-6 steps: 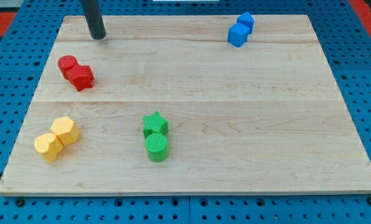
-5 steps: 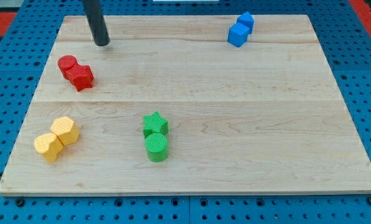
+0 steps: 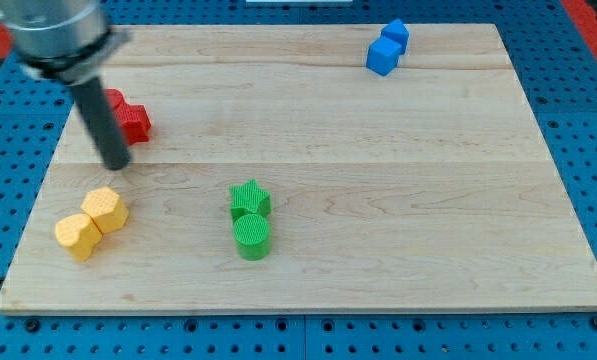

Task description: Separate the red star from the red circle

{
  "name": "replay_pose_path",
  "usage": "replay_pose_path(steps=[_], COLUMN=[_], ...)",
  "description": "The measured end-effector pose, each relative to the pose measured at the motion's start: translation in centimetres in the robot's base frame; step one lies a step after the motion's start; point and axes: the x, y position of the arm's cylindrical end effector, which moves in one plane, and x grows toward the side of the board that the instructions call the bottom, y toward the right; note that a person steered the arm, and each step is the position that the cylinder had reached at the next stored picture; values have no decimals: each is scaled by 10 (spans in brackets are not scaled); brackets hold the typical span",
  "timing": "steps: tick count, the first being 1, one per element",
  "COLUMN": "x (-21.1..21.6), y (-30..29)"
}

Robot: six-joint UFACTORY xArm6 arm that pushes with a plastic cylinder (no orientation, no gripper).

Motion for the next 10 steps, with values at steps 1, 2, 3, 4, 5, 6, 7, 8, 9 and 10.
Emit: replay_pose_path(steps=[1, 2, 3, 4, 5, 6, 7, 8, 9, 10], x=[-25, -64, -80, -89, -77, -75, -85, -98, -85, -50], y=[-30, -19, -5, -5, -16, -7, 7, 37, 22, 7])
